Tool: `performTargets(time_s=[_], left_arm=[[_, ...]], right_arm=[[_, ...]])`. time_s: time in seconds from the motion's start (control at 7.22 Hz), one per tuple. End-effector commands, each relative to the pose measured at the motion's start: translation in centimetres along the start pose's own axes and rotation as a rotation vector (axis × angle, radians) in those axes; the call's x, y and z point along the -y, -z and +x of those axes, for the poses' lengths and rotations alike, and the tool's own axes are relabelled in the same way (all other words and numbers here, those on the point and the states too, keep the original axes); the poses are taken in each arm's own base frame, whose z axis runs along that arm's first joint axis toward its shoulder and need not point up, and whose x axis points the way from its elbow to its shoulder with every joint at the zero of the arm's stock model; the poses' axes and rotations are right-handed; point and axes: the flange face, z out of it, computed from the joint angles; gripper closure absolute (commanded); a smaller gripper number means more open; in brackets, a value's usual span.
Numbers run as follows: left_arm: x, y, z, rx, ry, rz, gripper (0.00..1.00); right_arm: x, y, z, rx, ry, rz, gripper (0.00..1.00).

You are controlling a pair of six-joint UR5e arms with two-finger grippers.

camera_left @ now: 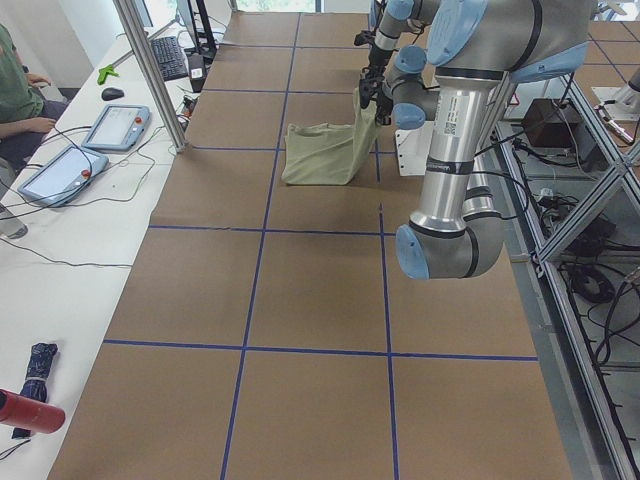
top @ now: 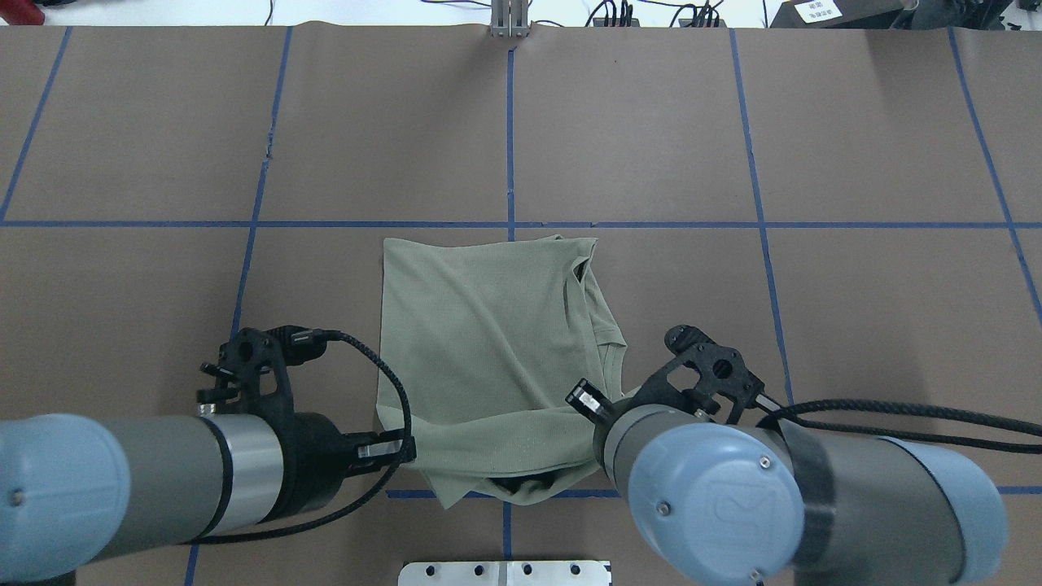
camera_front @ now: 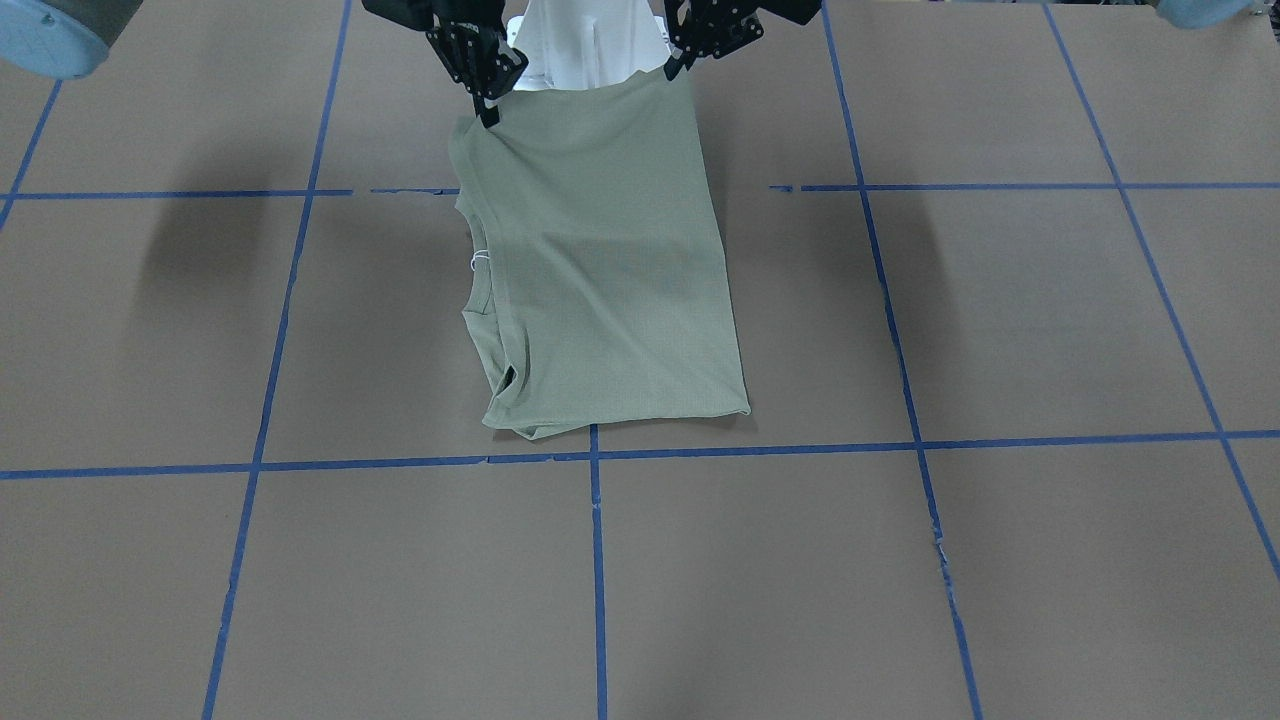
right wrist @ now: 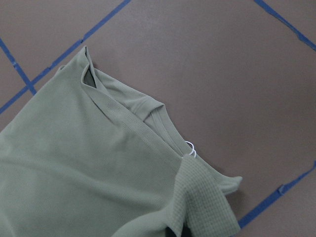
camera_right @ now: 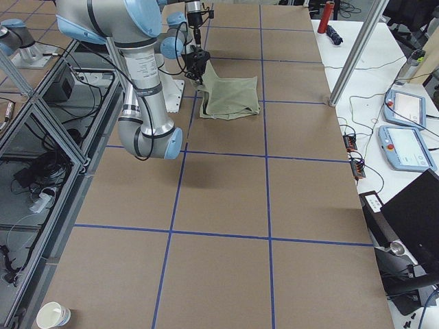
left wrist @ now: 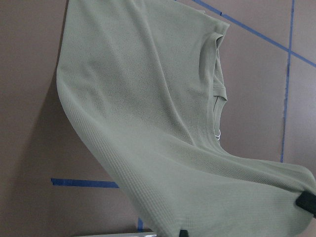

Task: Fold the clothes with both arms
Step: 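Lift the near shirt edges with both grippers and fold them farther from the robot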

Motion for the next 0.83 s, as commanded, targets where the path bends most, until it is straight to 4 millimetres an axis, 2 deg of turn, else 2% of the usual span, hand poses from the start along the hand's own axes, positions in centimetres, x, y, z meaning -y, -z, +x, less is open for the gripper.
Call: performTargets(time_s=[0.0, 0.14, 0.28, 0.42, 0.55, 0.69], left_arm=[[6.9, -4.2, -0.3, 0.089, -0.092, 0.115, 1.0], [10.1, -6.1, -1.1, 0.139, -0.116, 0.155, 1.0], [12.3, -7.8, -1.4, 0.178, -0.128, 0.181, 1.0], [14.2, -9.0, -1.9, 0.193, -0.123, 0.203, 1.0], [15.9, -10.9, -3.3, 0.208, -0.112, 0.22, 1.0], [17.7, -12.7, -3.6, 0.221, -0.129, 0.234, 1.0]], right_arm=[[4.2, -6.0, -3.8, 0.042, 0.016, 0.069, 1.0], [6.0, -7.4, -4.6, 0.047, 0.03, 0.096, 1.0], [6.5, -8.9, -7.2, 0.044, 0.026, 0.12, 1.0], [6.4, -10.2, -10.9, 0.034, 0.01, 0.143, 1.0], [6.8, -11.5, -12.0, 0.018, 0.004, 0.158, 1.0], [7.8, -12.4, -12.5, 0.028, 0.015, 0.166, 1.0]])
